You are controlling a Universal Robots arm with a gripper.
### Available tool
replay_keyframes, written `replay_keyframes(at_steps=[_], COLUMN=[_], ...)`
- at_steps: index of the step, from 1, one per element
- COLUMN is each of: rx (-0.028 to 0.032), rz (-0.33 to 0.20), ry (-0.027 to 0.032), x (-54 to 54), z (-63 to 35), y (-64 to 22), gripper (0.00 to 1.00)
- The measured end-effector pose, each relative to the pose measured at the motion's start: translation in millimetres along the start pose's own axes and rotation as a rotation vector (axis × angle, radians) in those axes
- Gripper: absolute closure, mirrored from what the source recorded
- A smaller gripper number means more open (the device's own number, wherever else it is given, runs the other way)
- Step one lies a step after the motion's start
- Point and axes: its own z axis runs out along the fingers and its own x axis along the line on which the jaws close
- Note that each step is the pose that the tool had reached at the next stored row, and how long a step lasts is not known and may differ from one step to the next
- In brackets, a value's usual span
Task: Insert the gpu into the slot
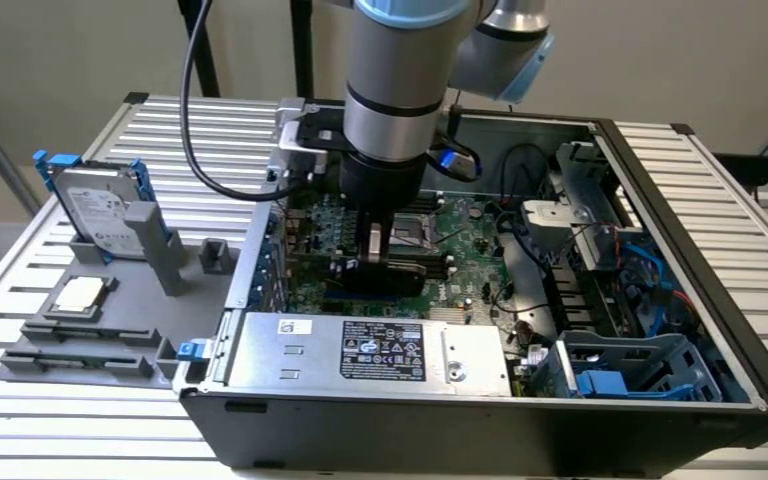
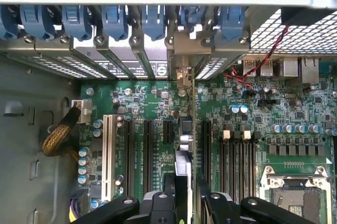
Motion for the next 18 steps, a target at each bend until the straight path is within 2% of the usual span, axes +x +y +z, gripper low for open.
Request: replay_keyframes(at_steps=[7, 10, 15, 18], rx=[-0.0065, -0.0075, -0.0073, -0.0013], rz=[0.0, 0.0, 0.0, 0.0], ry=[0.0003, 0.0002, 0.0001, -0.0001], x=[0.0, -0.1, -0.1, -0.1], z=[1.4, 1.5, 1.6, 1.9], y=[-3.8, -4.4, -4.5, -3.9], gripper=[0.74, 0.74, 0.74, 0.74])
